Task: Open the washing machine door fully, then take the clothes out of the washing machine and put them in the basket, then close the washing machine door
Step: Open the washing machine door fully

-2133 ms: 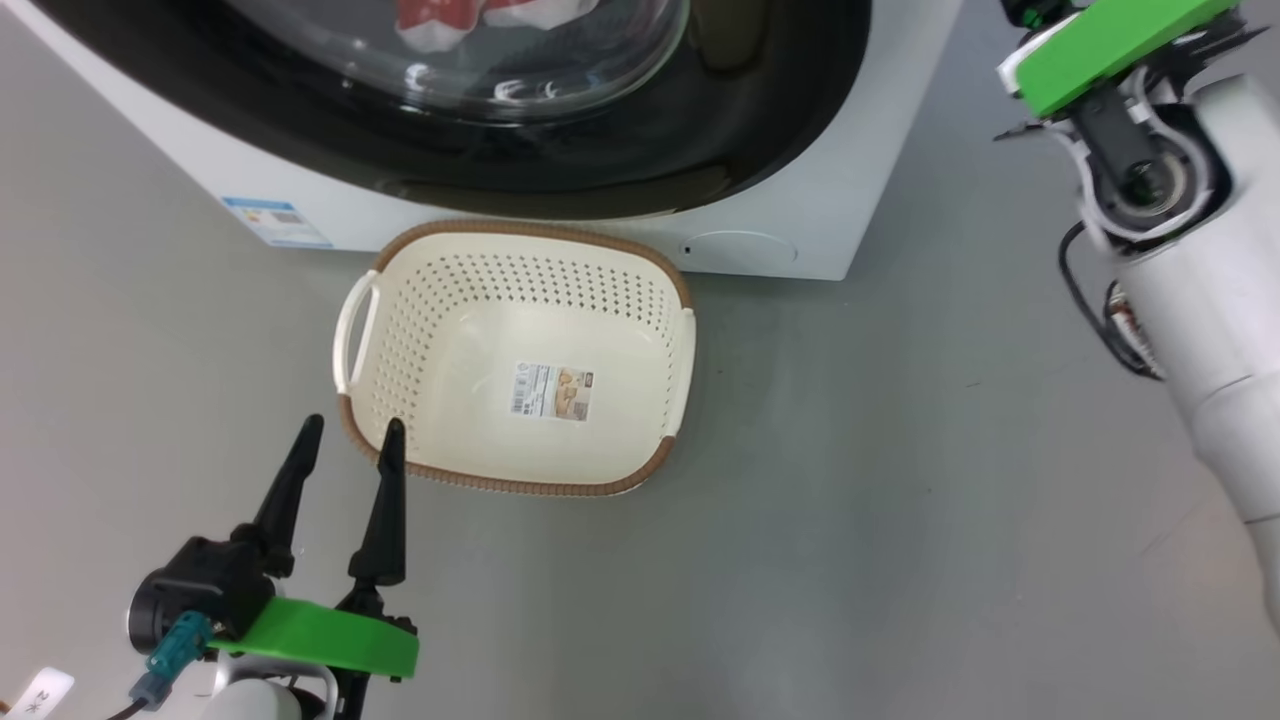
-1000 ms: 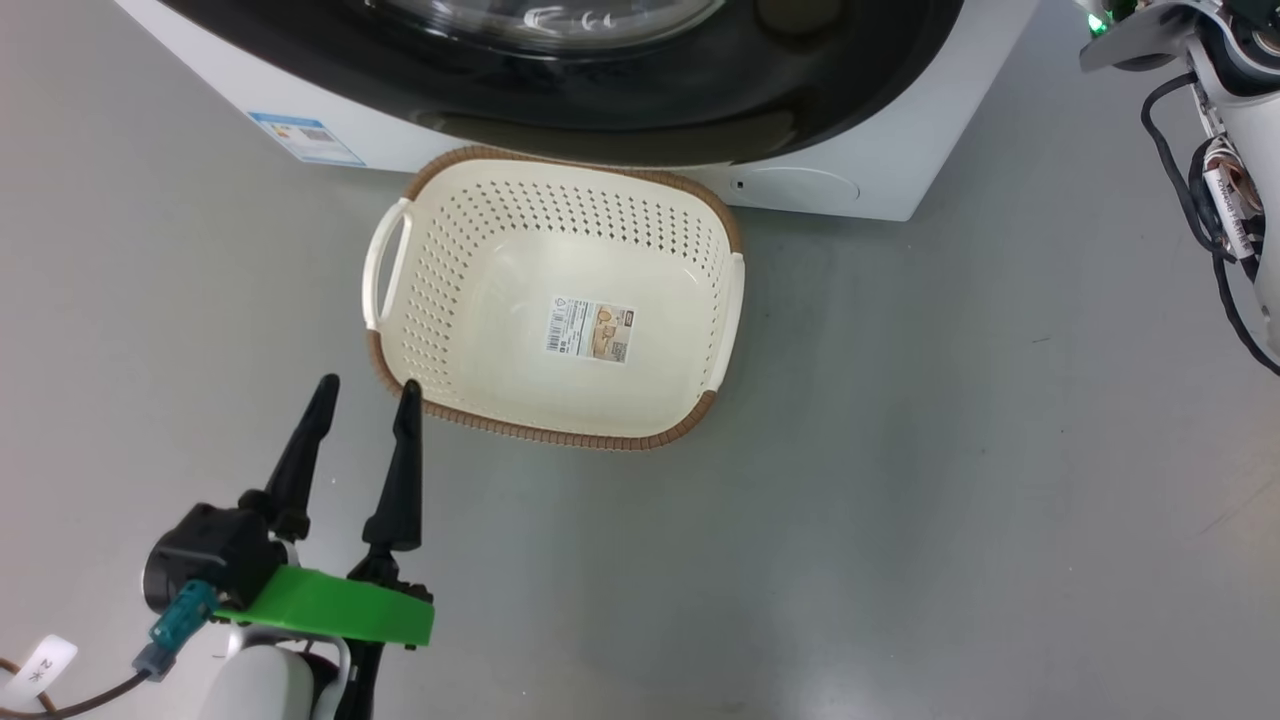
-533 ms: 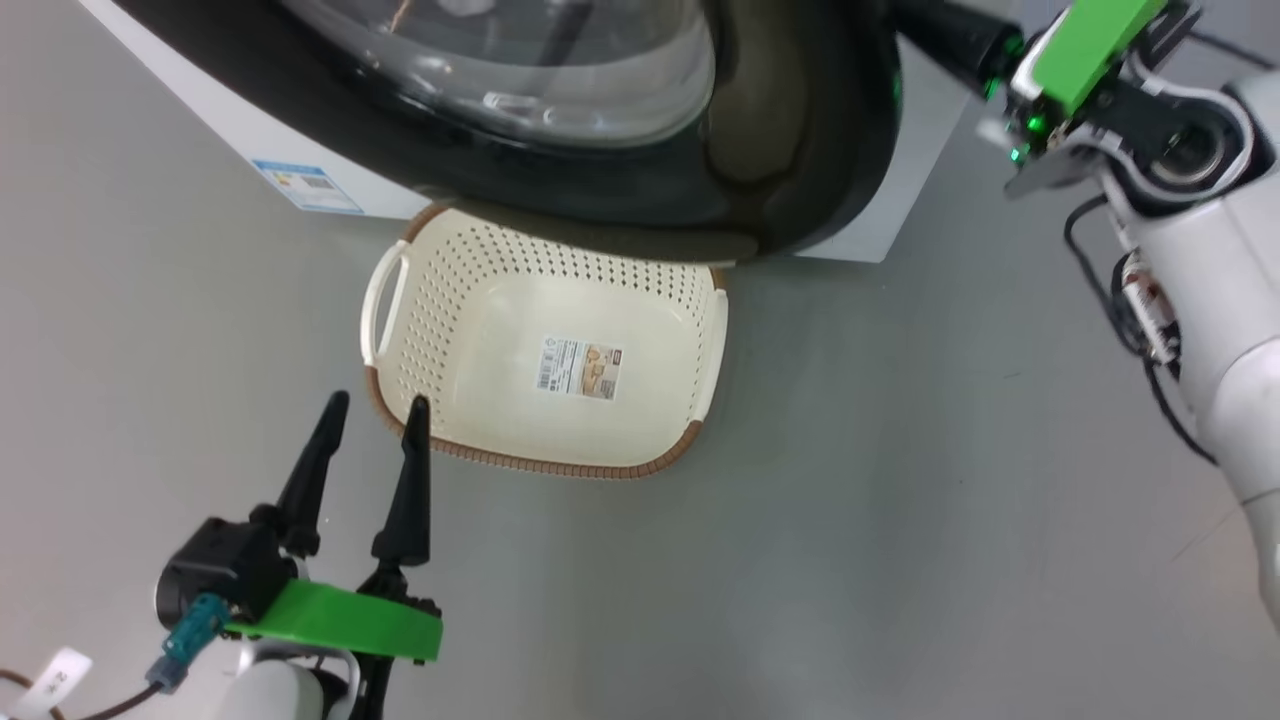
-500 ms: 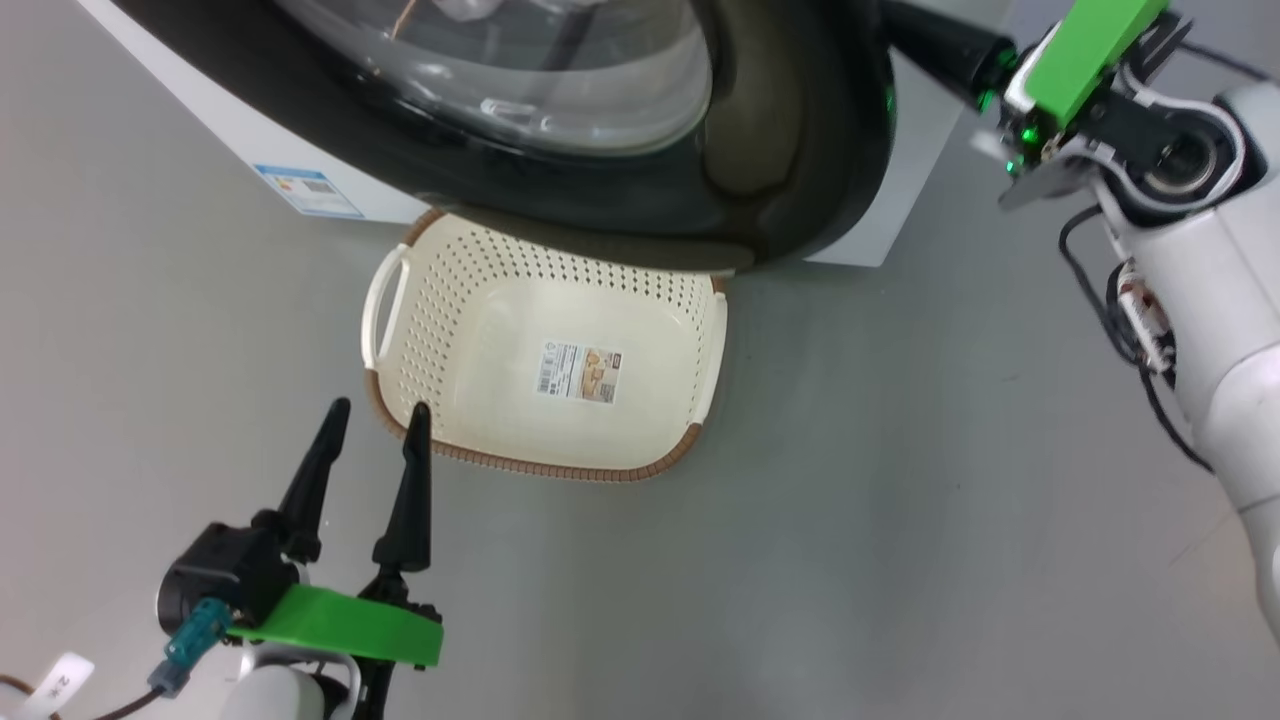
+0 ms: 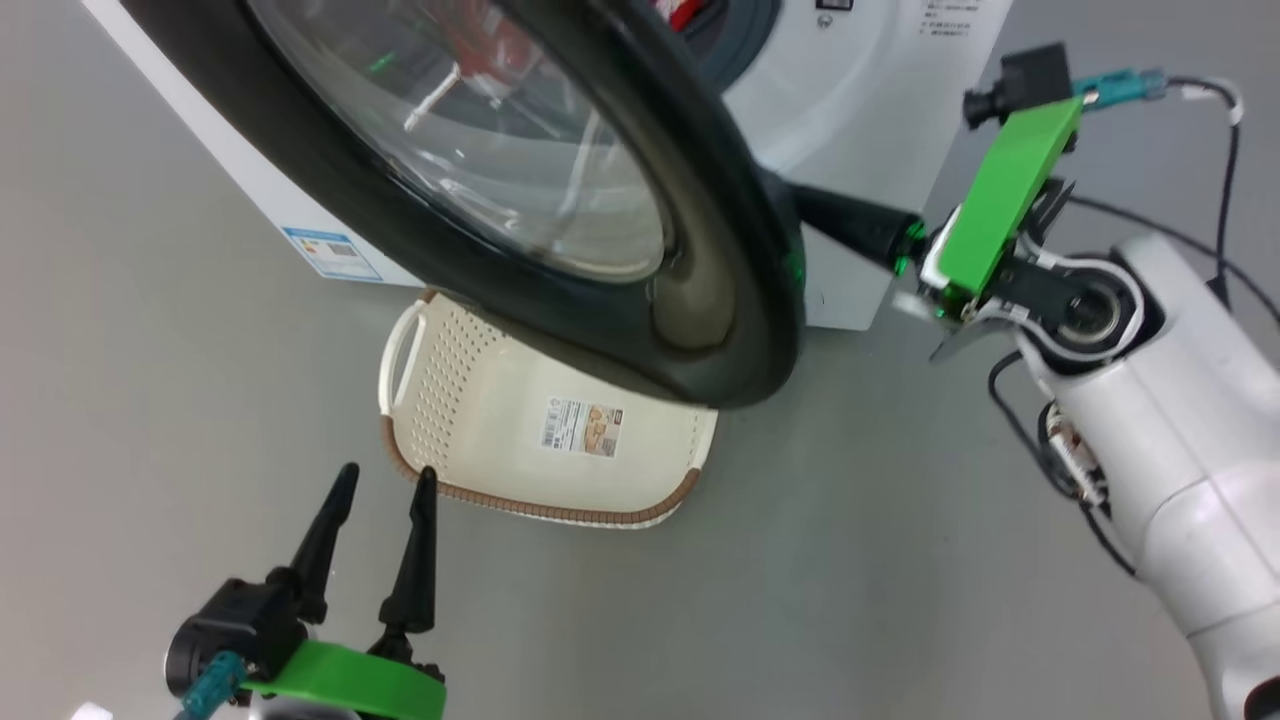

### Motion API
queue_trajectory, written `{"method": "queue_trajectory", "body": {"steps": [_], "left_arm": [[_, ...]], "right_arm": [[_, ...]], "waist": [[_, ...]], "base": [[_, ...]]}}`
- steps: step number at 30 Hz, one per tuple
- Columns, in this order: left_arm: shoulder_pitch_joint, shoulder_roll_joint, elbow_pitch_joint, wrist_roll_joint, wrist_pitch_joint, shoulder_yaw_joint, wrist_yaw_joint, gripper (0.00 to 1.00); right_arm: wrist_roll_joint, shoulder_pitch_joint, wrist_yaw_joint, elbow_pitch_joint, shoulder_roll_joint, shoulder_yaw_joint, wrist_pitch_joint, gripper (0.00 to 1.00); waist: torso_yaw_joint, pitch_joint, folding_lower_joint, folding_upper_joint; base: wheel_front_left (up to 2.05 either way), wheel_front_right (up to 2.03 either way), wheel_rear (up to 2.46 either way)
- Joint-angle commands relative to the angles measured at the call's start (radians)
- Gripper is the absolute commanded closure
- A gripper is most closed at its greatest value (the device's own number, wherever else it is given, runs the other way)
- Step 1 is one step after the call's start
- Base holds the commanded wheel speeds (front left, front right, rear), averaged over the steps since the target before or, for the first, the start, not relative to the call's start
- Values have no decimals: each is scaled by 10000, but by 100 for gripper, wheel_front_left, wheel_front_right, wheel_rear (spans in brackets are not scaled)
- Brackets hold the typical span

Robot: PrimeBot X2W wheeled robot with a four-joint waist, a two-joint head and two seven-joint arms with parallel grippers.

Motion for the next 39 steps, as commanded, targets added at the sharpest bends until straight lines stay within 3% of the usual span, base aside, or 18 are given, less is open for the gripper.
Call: {"method": "queue_trajectory", "body": {"steps": [1,19,39], "left_arm": [[134,177,-187,124,-95,355,-31,0],[787,156,-125,231,-95,206,-31,0],[1012,153,-65,151,-95,283,-15,0]], "right_arm": [[-131,431,17,-553,331,158,66,100],[-250,2344,17,-1965,637,451,411,100],[-533,3164,17,-2379,1214,838,837,100]], "waist": [[86,-282,0,-1],[820,-1294,0,-1],[2135,-1817,0,-1]], "base": [[0,0,0],[0,0,0],[0,0,0]]}}
